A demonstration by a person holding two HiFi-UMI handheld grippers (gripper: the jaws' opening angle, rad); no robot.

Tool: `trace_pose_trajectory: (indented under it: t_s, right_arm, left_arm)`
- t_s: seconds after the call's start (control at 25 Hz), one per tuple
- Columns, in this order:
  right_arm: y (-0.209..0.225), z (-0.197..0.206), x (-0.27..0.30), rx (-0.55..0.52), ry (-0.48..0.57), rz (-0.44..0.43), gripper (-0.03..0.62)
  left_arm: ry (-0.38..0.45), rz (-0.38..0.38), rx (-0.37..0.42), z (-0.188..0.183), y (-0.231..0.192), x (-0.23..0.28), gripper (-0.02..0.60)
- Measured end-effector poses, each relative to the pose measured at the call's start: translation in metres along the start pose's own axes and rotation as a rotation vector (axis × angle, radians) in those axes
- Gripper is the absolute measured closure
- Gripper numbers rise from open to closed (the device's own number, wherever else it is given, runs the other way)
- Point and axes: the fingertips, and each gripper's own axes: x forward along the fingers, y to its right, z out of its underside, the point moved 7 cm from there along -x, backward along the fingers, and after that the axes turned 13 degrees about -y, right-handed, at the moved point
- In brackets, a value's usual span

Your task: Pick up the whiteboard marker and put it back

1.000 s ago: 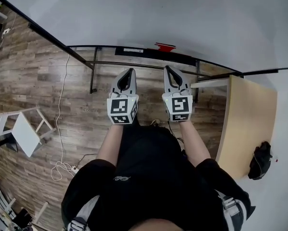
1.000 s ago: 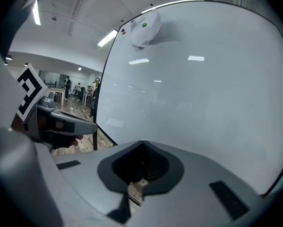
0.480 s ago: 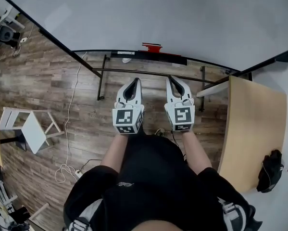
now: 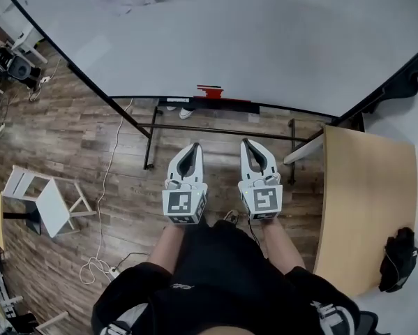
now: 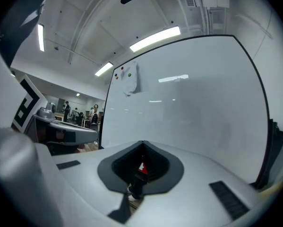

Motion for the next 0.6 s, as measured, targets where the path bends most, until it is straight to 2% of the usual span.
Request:
trace_pose_trajectory:
  t_s: [0.32, 0.6]
  right_arm:
    - [-0.015, -0.014, 0.0, 0.066, 0.013, 0.018, 0.592]
    - [-0.017, -0.025, 0.011, 0.06, 0.024, 0.027, 0.592]
  left_arm:
    - [0.025, -0.014, -0.012, -0.025, -0.017, -0.009, 0.576]
    - [0.041, 0.043, 0.019, -0.026, -0.029, 0.0, 0.575]
